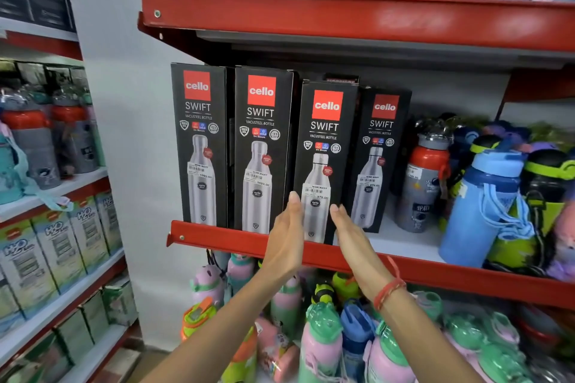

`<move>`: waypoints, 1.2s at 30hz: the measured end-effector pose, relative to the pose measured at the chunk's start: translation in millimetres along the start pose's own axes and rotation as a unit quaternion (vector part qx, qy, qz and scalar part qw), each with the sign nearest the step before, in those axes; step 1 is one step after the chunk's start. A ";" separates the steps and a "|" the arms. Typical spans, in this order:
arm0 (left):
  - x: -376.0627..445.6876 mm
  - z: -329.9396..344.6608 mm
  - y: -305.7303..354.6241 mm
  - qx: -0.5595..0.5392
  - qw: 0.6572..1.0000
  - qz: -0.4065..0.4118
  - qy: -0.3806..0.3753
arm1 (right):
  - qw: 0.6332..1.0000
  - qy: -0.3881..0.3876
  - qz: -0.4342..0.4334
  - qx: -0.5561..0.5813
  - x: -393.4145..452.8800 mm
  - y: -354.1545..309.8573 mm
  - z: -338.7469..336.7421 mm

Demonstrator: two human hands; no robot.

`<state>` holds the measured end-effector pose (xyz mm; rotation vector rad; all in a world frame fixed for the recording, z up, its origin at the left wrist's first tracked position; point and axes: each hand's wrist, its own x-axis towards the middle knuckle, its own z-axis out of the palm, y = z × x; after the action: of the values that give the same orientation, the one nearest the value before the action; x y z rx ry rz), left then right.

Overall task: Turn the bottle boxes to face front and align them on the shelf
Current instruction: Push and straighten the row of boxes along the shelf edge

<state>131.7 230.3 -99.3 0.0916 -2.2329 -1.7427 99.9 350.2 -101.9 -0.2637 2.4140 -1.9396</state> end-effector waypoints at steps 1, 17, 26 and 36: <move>-1.1 1.4 0.3 0.015 0.999 0.025 0.027 | 1.000 -0.001 -0.006 0.013 1.4 1.7 -2.1; 39.8 116.4 25.9 -0.035 0.998 0.028 -0.040 | 0.992 0.068 -0.054 0.093 73.3 22.0 -81.3; 29.1 106.8 13.1 -0.082 0.995 -0.028 -0.050 | 0.988 0.043 -0.040 0.146 51.6 24.3 -90.3; -13.2 88.3 10.5 -0.127 0.989 -0.044 -0.066 | 0.990 0.044 -0.014 0.130 8.3 24.4 -90.0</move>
<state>121.2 318.8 -110.9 0.0178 -2.1006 -2.1225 77.1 440.9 -105.1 -0.2056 2.1811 -2.2946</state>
